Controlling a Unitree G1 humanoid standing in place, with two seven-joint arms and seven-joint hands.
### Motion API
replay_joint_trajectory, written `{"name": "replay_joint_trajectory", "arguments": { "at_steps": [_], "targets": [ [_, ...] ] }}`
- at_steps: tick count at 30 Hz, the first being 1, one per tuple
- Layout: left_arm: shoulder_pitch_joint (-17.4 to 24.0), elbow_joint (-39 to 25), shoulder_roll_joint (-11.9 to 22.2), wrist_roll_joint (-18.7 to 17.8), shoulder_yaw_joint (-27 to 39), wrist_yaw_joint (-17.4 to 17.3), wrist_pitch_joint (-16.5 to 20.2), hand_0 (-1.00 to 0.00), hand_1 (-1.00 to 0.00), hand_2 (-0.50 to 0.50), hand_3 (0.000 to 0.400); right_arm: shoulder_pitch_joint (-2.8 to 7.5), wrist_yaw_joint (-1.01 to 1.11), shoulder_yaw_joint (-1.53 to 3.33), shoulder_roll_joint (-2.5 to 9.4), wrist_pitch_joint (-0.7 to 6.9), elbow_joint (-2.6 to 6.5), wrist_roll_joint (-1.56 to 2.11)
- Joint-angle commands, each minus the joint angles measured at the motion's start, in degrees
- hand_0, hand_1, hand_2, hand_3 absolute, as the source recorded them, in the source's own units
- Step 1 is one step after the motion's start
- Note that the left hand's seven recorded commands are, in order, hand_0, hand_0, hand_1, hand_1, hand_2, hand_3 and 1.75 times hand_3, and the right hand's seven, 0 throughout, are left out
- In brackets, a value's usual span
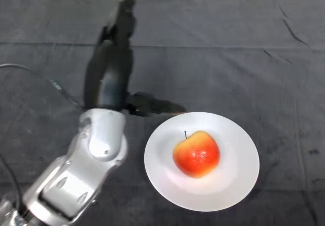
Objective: Move the apple to the plate
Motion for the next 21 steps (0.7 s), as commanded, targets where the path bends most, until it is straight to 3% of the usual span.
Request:
{"name": "replay_joint_trajectory", "arguments": {
  "at_steps": [1,14,21],
  "targets": [
    [2.8,-3.2,2.8,2.0,3.0,1.5,-1.3,0.00,0.00,0.00,0.000,-0.87,0.14,-0.20,-1.44,-0.11,0.13,1.16],
    [10.4,-9.3,3.7,2.8,15.6,5.7,-5.1,0.00,0.00,0.00,0.000,-0.82,0.06,-0.16,-1.36,-0.09,-0.04,1.13],
    [15.3,-12.4,4.6,1.8,22.7,6.2,-7.1,0.00,0.00,0.00,0.000,-0.80,0.02,-0.14,-1.33,-0.08,-0.12,1.12]
  ]
}}
